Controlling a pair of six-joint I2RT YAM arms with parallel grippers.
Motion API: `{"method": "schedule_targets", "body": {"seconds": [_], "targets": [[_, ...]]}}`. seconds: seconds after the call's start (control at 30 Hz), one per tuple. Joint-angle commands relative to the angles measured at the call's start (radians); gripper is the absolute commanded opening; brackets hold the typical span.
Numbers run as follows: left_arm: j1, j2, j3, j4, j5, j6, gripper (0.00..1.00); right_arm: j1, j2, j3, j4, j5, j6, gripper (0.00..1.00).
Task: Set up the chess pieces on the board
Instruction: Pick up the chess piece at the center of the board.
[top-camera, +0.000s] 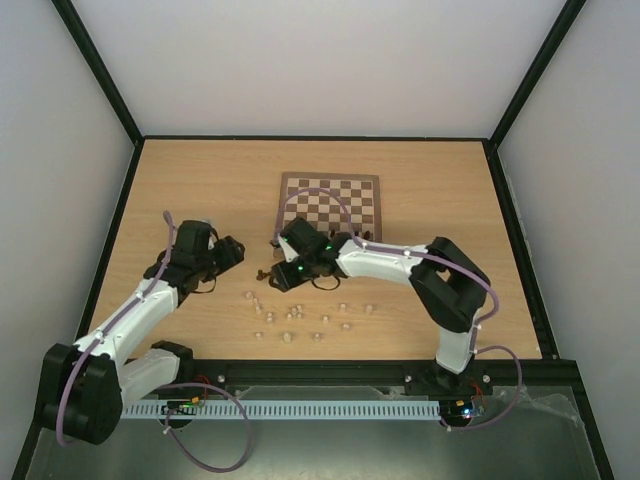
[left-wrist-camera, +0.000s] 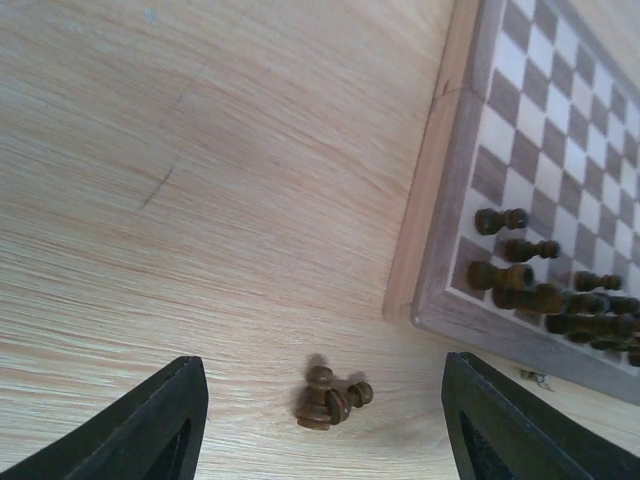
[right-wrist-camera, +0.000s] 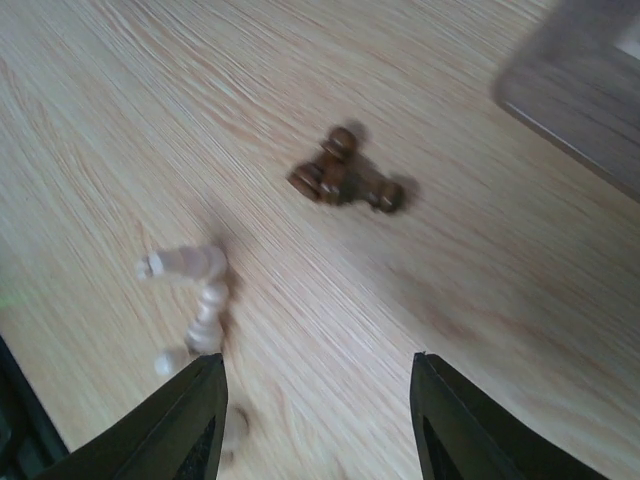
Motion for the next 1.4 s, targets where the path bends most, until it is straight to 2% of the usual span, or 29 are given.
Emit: {"method": "schedule_targets", "body": {"seconds": [0.0, 0.43, 1.0, 1.1, 1.37], "targets": [[0.029, -0.073, -0.008, -0.046, 0.029, -0.005, 0.68, 0.038, 0.079, 0.117, 0.009, 0.079, -0.027, 0.51], [0.089, -0.121, -0.018, -0.062, 0.103, 0.029, 0.68, 0.043, 0.236, 0.231, 0.003, 0.148, -0.101, 0.48], [0.114, -0.112, -0.028, -0.048, 0.131, 0.043, 0.67, 0.042, 0.291, 0.241, 0.042, 0.145, -0.156, 0.45], [0.114, -0.105, -0.032, -0.042, 0.135, 0.043, 0.67, 0.042, 0.295, 0.230, 0.055, 0.125, -0.161, 0.43], [0.114, -0.100, -0.039, -0.032, 0.142, 0.041, 0.67, 0.043, 0.285, 0.207, 0.067, 0.098, -0.170, 0.29]]}}
